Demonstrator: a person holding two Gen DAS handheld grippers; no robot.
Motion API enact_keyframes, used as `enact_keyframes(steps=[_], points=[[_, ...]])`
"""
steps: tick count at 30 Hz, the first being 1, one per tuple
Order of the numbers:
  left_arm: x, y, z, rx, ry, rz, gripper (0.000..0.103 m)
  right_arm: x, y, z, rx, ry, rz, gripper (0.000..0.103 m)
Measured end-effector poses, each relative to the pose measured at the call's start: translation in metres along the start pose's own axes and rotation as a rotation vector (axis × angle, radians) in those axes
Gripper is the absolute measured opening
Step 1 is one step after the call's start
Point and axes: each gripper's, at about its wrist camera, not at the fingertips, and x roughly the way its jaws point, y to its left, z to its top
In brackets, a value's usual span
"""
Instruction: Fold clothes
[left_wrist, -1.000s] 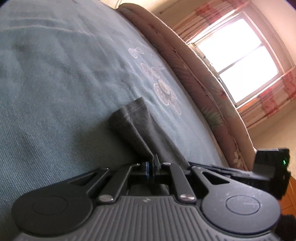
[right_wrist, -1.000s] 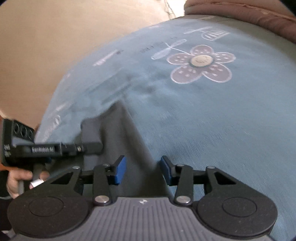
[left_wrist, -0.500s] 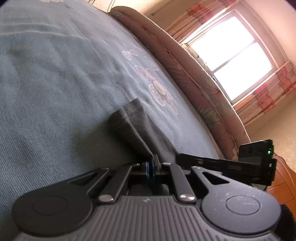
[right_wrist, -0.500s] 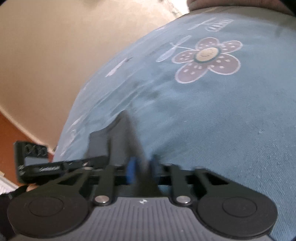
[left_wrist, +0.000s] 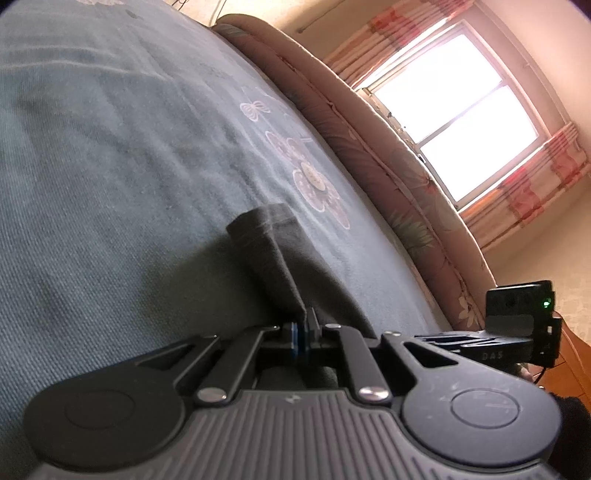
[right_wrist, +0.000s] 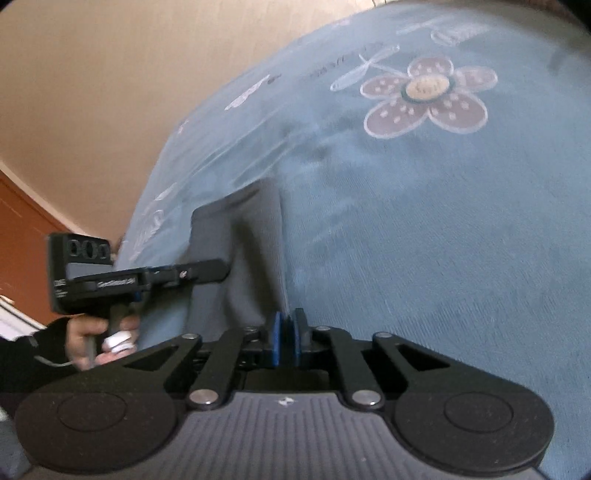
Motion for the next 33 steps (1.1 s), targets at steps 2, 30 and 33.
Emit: enact_keyframes(steps=[2,30,33], points=[[0.001,0.000,0.001,-0.001,0.000,-0.001,0.009,0.006,-0.007,0.002,0.029,-0.011,0.039,0.020],[0.014,-0.033,0.030,0.091,0.033,0.039,0.006,0.027,0.034,0.035,-0.091,-0.141,-0.212,0.004],[0.025,-0.048,0.052,0.138,0.018,0.028,0.005,0.012,0.029,0.045,-0.069,-0.215,-0.256,0.004]])
